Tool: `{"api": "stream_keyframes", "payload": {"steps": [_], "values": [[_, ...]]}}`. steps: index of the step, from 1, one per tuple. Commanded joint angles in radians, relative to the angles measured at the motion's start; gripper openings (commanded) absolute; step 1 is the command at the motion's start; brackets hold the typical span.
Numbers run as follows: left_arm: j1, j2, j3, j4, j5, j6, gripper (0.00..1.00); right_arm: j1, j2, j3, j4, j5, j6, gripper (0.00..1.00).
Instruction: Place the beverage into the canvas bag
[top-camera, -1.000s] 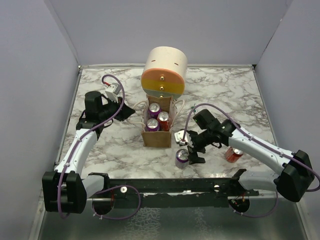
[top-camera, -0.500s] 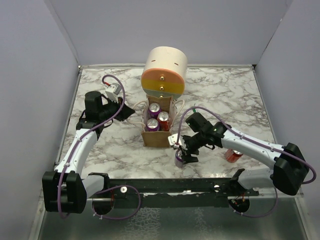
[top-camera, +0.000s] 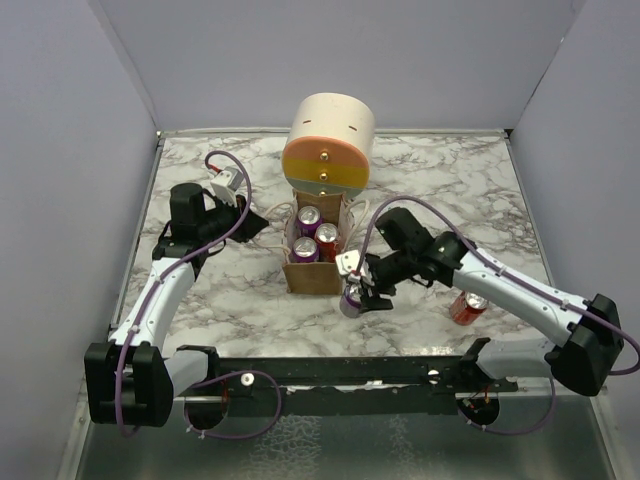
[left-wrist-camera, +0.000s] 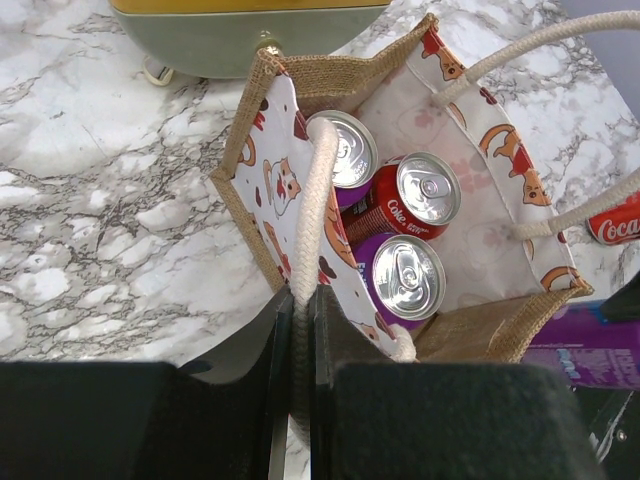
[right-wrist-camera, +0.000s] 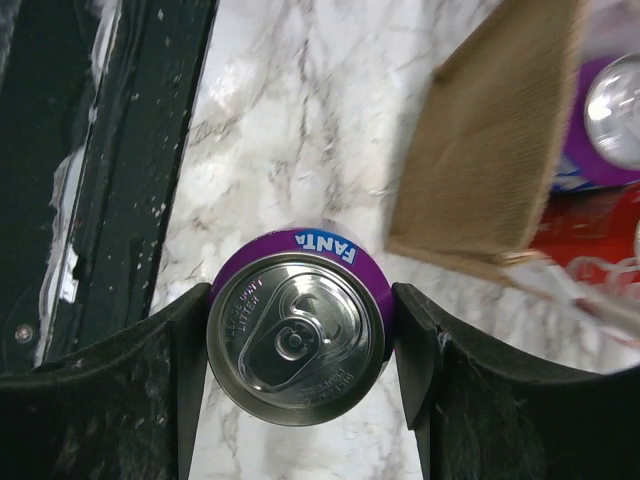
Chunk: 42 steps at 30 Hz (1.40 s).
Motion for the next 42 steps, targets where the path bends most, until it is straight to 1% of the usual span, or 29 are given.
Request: {"api": "stream_keyframes", "payload": {"steps": [1, 5, 12, 16, 20, 28, 35, 38, 42], "values": [[-0.004, -0.014, -0.012, 0.008, -0.01, 0.019, 0.0, 0.007, -0.038, 0.154, 0.006, -0.057, 0.023, 0.29], [-0.004, -0.015, -0.019, 0.017, -0.006, 0.011, 0.0, 0.007, -0.022, 0.284, -0.031, -0.095, 0.04, 0.27], [-0.004, -0.025, -0.027, 0.021, -0.003, 0.0, 0.0, 0.007, 0.027, 0.473, -0.055, -0.102, 0.062, 0.24], [-0.004, -0.026, -0.014, 0.0, 0.0, -0.003, 0.0, 0.007, 0.071, 0.564, -0.039, -0.094, 0.109, 0.22], [-0.004, -0.036, -0.014, -0.002, 0.002, -0.002, 0.0, 0.007, 0.124, 0.636, -0.001, -0.055, 0.172, 0.21], [-0.004, -0.037, -0.018, 0.001, 0.014, -0.005, 0.0, 0.007, 0.25, 0.704, 0.071, 0.108, 0.291, 0.16], [-0.004, -0.033, -0.018, 0.007, 0.023, -0.008, 0.0, 0.006, 0.344, 0.732, 0.081, 0.178, 0.334, 0.11], [-0.004, -0.033, -0.018, 0.009, 0.025, -0.008, 0.0, 0.007, 0.377, 0.744, 0.069, 0.182, 0.336, 0.1], [-0.004, -0.033, -0.017, 0.007, 0.025, -0.003, 0.0, 0.007, 0.403, 0.749, 0.03, 0.108, 0.321, 0.09]]}}
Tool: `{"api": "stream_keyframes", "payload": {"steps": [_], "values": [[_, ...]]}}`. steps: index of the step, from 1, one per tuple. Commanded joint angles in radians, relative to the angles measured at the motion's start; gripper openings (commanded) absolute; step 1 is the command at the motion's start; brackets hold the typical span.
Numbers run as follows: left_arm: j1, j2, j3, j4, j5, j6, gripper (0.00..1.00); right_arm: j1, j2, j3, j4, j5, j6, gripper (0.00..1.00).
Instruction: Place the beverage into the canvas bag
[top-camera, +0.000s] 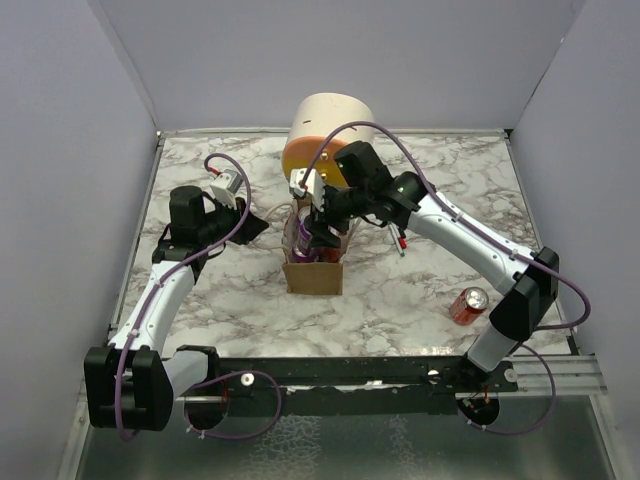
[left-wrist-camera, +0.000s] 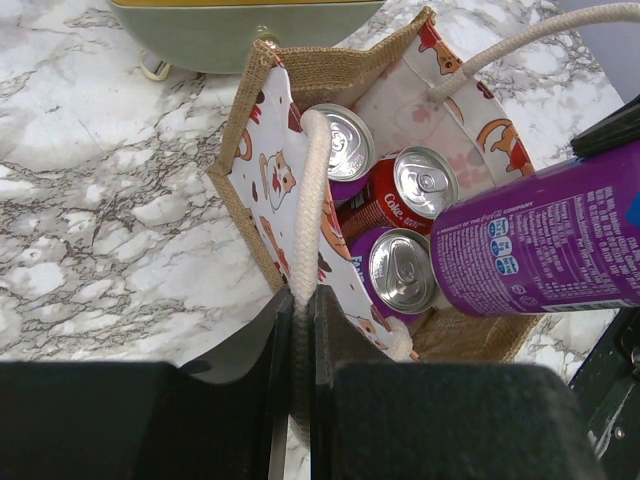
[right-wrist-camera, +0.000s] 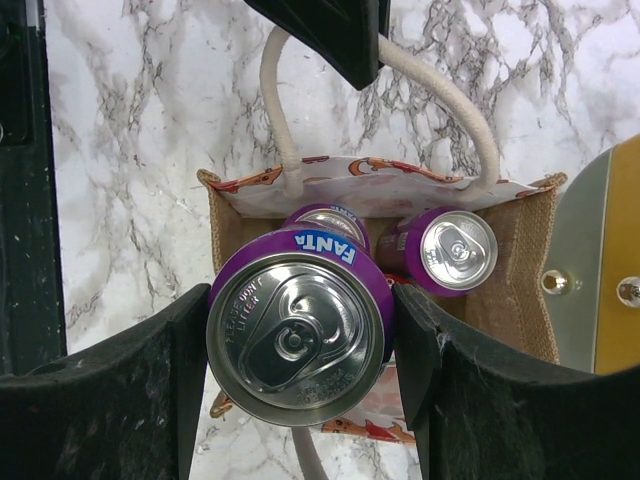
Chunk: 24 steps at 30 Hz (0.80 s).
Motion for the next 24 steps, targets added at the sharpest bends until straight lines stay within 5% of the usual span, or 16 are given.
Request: {"api": "stream_keyframes", "payload": {"steps": [1, 14, 24], "values": [[-0.004, -0.012, 0.004, 0.004, 0.023, 0.003, 0.0, 0.007, 0.005, 0.062, 0.033, -0.077, 0.003, 0.09], [-0.005, 0.007, 0.01, 0.004, 0.029, 0.012, 0.0, 0.013, 0.04, 0.052, -0.083, -0.284, -0.061, 0.09], [-0.005, -0.001, 0.008, 0.003, 0.034, 0.01, 0.0, 0.018, 0.117, 0.088, -0.057, -0.164, -0.024, 0.06]]}}
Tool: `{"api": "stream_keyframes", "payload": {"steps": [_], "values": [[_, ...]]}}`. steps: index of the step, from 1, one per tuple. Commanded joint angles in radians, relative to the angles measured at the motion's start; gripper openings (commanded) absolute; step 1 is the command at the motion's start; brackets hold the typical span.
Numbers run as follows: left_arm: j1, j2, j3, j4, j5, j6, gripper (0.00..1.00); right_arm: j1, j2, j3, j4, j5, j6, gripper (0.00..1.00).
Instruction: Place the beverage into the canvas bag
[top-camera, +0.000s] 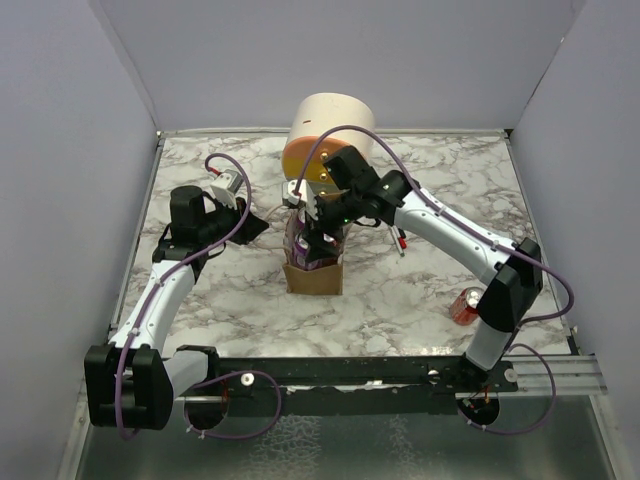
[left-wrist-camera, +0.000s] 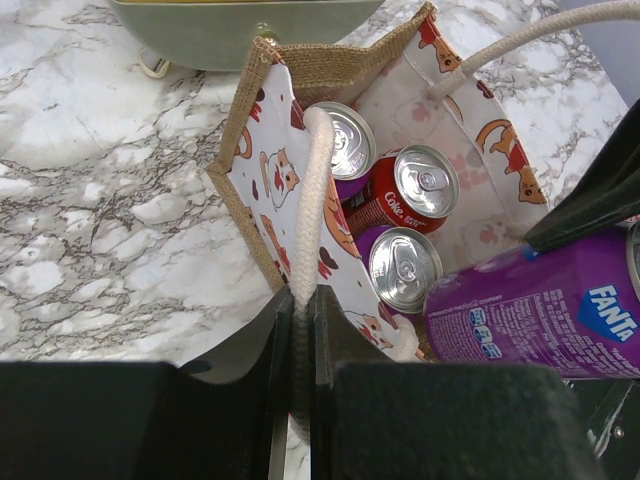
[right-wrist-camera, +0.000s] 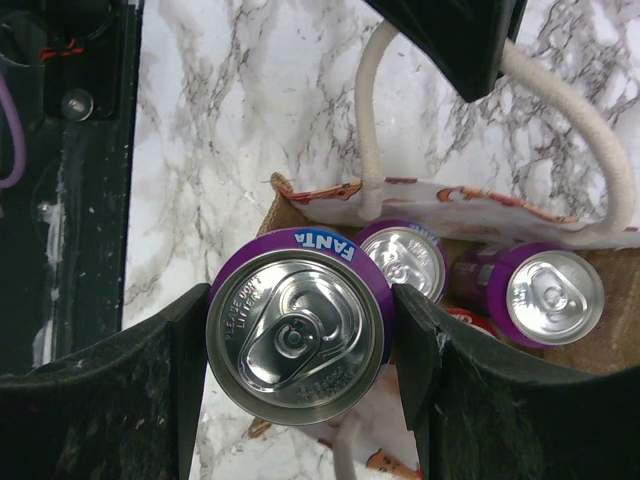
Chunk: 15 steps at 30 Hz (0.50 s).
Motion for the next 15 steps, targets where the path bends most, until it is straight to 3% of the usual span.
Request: {"api": "stream_keyframes", "payload": {"steps": [1, 10, 15], "values": [[-0.004, -0.007, 0.007, 0.002, 0.034, 0.009, 0.0, 0.016, 0.038, 0.071, 0.028, 0.012, 0.034, 0.06], [-0.005, -0.007, 0.008, 0.004, 0.042, 0.002, 0.0, 0.022, 0.069, 0.107, -0.02, -0.015, 0.036, 0.06], [-0.006, -0.013, 0.004, 0.005, 0.042, 0.005, 0.0, 0.022, 0.004, 0.087, 0.056, 0.057, 0.086, 0.04]]}}
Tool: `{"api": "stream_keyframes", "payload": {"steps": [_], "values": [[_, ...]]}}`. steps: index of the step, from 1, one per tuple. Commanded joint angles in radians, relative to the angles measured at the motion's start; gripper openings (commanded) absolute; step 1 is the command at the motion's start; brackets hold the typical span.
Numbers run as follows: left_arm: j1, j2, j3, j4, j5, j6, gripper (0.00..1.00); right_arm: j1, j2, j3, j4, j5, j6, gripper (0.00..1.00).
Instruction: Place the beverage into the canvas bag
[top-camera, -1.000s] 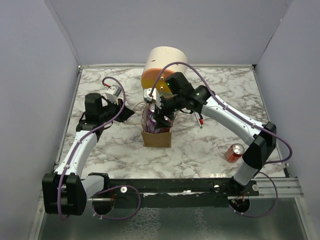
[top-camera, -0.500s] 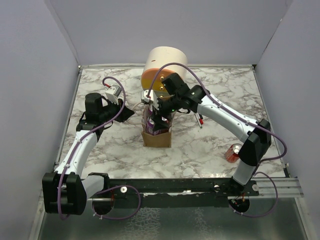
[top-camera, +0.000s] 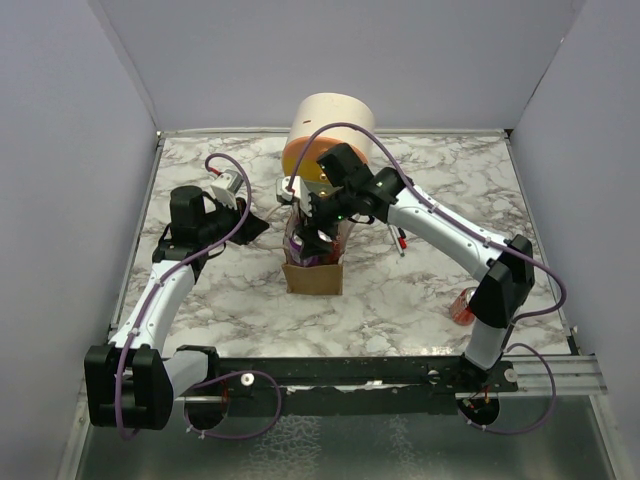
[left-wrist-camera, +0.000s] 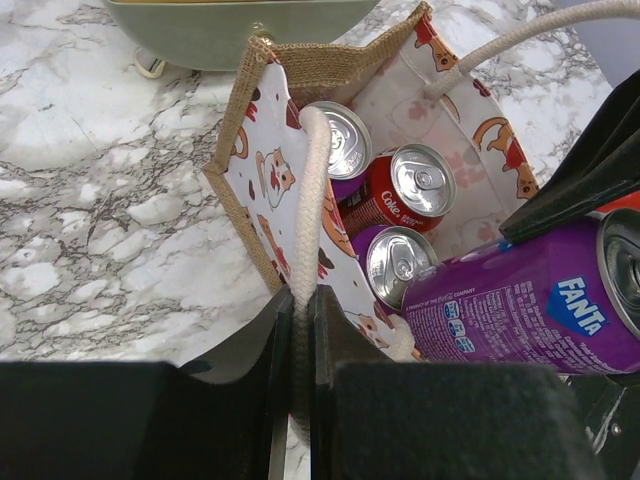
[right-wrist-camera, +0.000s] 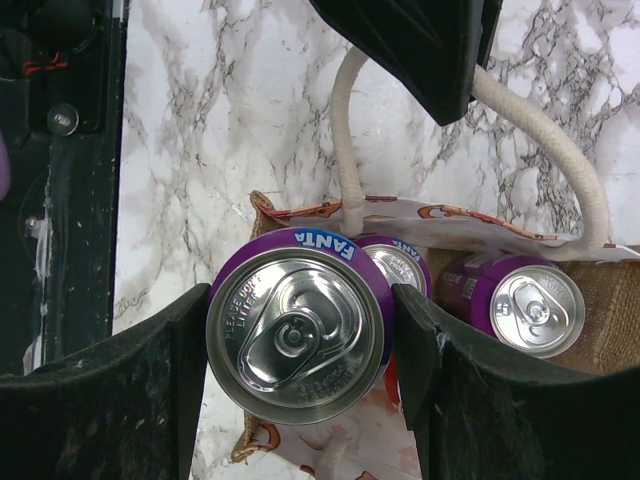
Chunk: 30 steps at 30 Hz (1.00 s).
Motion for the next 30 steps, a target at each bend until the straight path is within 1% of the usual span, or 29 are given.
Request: {"api": "stream_keyframes", "payload": {"steps": [1, 12, 18, 21, 23, 25, 30], "values": [[-0.006, -0.016, 0.004, 0.005, 0.034, 0.006, 0.0, 0.012, -0.065, 0.012, 0.071, 0.053, 0.07, 0.04], [-0.005, -0.025, 0.011, -0.004, 0.031, 0.011, 0.0, 0.004, -0.172, -0.017, 0.163, 0.235, 0.145, 0.04], [-0.006, -0.014, 0.03, -0.023, 0.048, 0.014, 0.0, -0.002, -0.188, -0.045, 0.18, 0.318, 0.126, 0.04], [-0.004, -0.001, 0.044, -0.034, 0.064, 0.014, 0.0, -0.006, -0.185, -0.039, 0.173, 0.313, 0.112, 0.04], [-0.004, 0.005, 0.054, -0.039, 0.079, 0.014, 0.05, -0.008, -0.181, -0.037, 0.155, 0.28, 0.094, 0.04], [-0.005, 0.009, 0.068, -0.053, 0.105, 0.016, 0.12, -0.008, -0.179, -0.044, 0.138, 0.251, 0.072, 0.04], [-0.005, 0.019, 0.108, -0.113, 0.179, 0.074, 0.35, -0.01, -0.179, -0.073, 0.087, 0.157, 0.024, 0.04]]}}
